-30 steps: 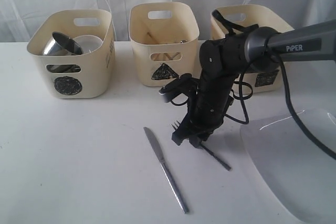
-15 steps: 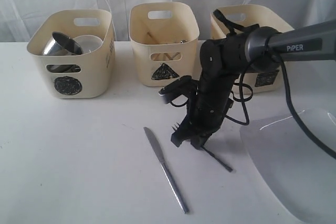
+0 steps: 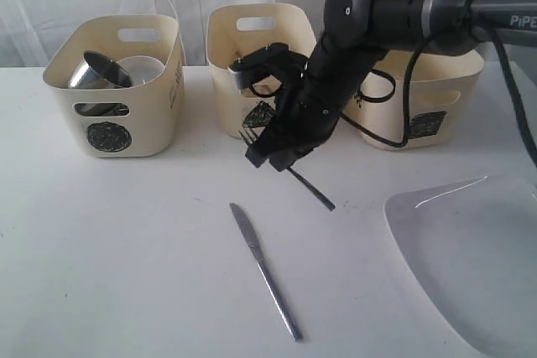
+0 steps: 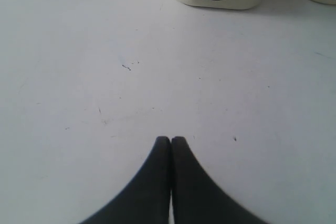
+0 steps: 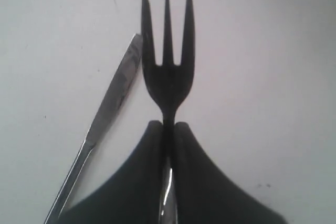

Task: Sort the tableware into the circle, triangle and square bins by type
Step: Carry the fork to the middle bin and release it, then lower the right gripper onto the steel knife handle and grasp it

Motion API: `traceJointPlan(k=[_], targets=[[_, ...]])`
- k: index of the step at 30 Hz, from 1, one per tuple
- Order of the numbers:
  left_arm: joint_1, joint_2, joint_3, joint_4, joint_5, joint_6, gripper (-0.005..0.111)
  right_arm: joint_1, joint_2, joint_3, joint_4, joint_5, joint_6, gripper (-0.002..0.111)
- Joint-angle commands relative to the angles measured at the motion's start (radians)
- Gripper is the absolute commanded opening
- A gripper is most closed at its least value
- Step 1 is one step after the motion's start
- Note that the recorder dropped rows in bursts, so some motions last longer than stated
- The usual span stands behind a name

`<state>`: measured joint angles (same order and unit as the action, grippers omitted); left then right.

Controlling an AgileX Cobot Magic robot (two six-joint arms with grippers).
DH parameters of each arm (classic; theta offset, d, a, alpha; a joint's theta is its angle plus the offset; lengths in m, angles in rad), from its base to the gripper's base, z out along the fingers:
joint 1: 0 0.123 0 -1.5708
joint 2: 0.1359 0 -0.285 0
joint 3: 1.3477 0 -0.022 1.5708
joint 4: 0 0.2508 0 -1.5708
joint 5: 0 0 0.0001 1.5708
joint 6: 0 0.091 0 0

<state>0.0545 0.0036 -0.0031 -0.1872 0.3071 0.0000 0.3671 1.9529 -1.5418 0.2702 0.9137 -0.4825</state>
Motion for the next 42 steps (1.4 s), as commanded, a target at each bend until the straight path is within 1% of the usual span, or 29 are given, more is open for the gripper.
traceJointPlan(k=[1, 3, 5, 12, 16, 17, 18, 19, 22, 24, 26, 28, 29, 31, 33, 35, 38, 40, 42], targets=[[-0.007, -0.004, 0.003, -0.005, 0.000, 0.000, 0.000, -0.018, -0.036, -0.057, 0.034, -0.014, -0.038, 0.000], [-0.007, -0.004, 0.003, -0.005, 0.000, 0.000, 0.000, -0.018, -0.061, -0.067, 0.074, -0.037, -0.073, 0.000], [-0.007, -0.004, 0.003, -0.005, 0.000, 0.000, 0.000, -0.018, -0.086, -0.076, 0.093, -0.099, -0.119, 0.000], [-0.007, -0.004, 0.003, -0.005, 0.000, 0.000, 0.000, -0.021, -0.116, -0.088, 0.089, -0.396, -0.124, 0.000], [-0.007, -0.004, 0.003, -0.005, 0.000, 0.000, 0.000, -0.021, -0.112, -0.088, 0.089, -0.611, -0.124, 0.000], [-0.007, -0.004, 0.003, -0.005, 0.000, 0.000, 0.000, -0.021, -0.110, -0.088, 0.089, -0.723, -0.124, 0.000], [-0.007, -0.004, 0.003, -0.005, 0.000, 0.000, 0.000, -0.021, -0.108, -0.088, 0.089, -0.764, -0.124, 0.000], [-0.007, -0.004, 0.003, -0.005, 0.000, 0.000, 0.000, -0.028, -0.090, -0.088, 0.089, -0.841, -0.124, 0.000], [-0.007, -0.004, 0.003, -0.005, 0.000, 0.000, 0.000, -0.030, -0.031, -0.088, 0.094, -0.905, -0.124, 0.000], [-0.007, -0.004, 0.003, -0.005, 0.000, 0.000, 0.000, -0.030, 0.029, -0.088, 0.094, -1.003, -0.124, 0.000], [-0.007, -0.004, 0.003, -0.005, 0.000, 0.000, 0.000, -0.030, 0.106, -0.088, 0.092, -1.228, -0.124, 0.000], [-0.007, -0.004, 0.003, -0.005, 0.000, 0.000, 0.000, -0.030, 0.139, -0.092, 0.089, -1.298, -0.120, 0.005], [-0.007, -0.004, 0.003, -0.005, 0.000, 0.000, 0.000, -0.030, 0.153, -0.099, 0.082, -1.291, -0.120, 0.010], [-0.007, -0.004, 0.003, -0.005, 0.000, 0.000, 0.000, -0.030, 0.184, -0.105, 0.079, -1.267, -0.116, 0.025], [-0.007, -0.004, 0.003, -0.005, 0.000, 0.000, 0.000, -0.030, 0.204, -0.109, 0.077, -1.267, -0.116, 0.037], [-0.007, -0.004, 0.003, -0.005, 0.000, 0.000, 0.000, -0.030, 0.201, -0.109, 0.081, -1.252, -0.116, 0.041], [-0.007, -0.004, 0.003, -0.005, 0.000, 0.000, 0.000, -0.030, 0.172, -0.109, 0.086, -1.181, -0.116, 0.042], [-0.007, -0.004, 0.003, -0.005, 0.000, 0.000, 0.000, -0.030, 0.138, -0.109, 0.105, -1.084, -0.116, 0.041], [-0.007, -0.004, 0.003, -0.005, 0.000, 0.000, 0.000, -0.030, 0.090, -0.109, 0.107, -0.927, -0.116, 0.041]])
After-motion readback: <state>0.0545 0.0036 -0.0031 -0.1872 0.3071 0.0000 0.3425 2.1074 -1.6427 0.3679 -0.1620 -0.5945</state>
